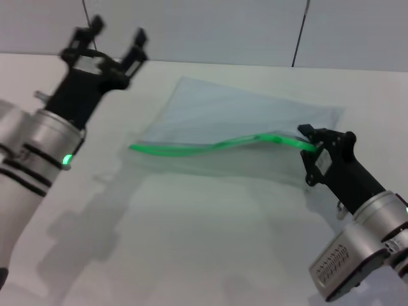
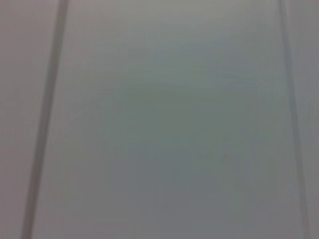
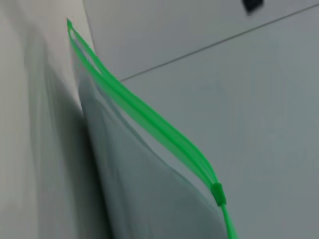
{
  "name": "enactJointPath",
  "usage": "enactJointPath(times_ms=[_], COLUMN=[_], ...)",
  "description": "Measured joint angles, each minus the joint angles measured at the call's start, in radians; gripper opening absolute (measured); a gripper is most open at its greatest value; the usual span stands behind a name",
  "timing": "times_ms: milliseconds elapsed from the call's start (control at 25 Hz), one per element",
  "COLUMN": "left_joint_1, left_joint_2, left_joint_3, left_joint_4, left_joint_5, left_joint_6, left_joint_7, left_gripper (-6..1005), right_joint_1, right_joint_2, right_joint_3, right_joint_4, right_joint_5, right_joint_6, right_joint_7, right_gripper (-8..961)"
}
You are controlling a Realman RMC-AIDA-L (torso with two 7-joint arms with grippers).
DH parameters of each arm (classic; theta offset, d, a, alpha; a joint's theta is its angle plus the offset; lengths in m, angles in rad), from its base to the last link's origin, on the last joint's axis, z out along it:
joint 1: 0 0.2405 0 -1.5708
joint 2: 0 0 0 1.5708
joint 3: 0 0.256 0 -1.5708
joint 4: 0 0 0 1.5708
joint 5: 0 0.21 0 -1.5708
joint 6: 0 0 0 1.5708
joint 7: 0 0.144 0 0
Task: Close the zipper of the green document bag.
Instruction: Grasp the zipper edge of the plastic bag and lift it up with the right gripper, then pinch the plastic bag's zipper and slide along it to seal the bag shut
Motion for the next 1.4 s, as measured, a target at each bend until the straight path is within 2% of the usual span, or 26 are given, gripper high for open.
enactJointPath(times_ms=[160,400,600,920,1400], left_joint_1=[-0.039,-0.086,-0.095,-0.098,-0.101], left_joint_2=[-0.002,-0.006,-0.008,-0.008,-0.014], left_joint_3=[0.022,0.174,0.249,0.27,0.255], left_joint_4=[-0.007,-0.034,-0.072,-0.096,-0.131], left_joint_5=[0.091,0.114,0.128,0.199,0.189], left_joint_6=[-0.069,-0.113,-0.115,-0.142,-0.189], left_joint_7=[0.07,0.186,0.302,0.404,0.589], left_gripper=[830,830,830,819,790], right_joint_1=[0.021,0.048,0.053,0.059,0.063], right_joint_2=[-0.001,-0.002,-0.002,-0.002,-0.002], right_joint_3=[-0.008,-0.013,-0.005,-0.007,-0.036], right_joint_4=[-0.008,-0.009,-0.006,-0.009,-0.039], right_joint_5=[-0.003,0.001,0.003,0.005,-0.008], right_joint_6=[0.001,0.035,0.038,0.038,0.028], right_joint_7=[-0.001,0.002,0.004,0.005,0.006], right_gripper=[49,49,50,50,49])
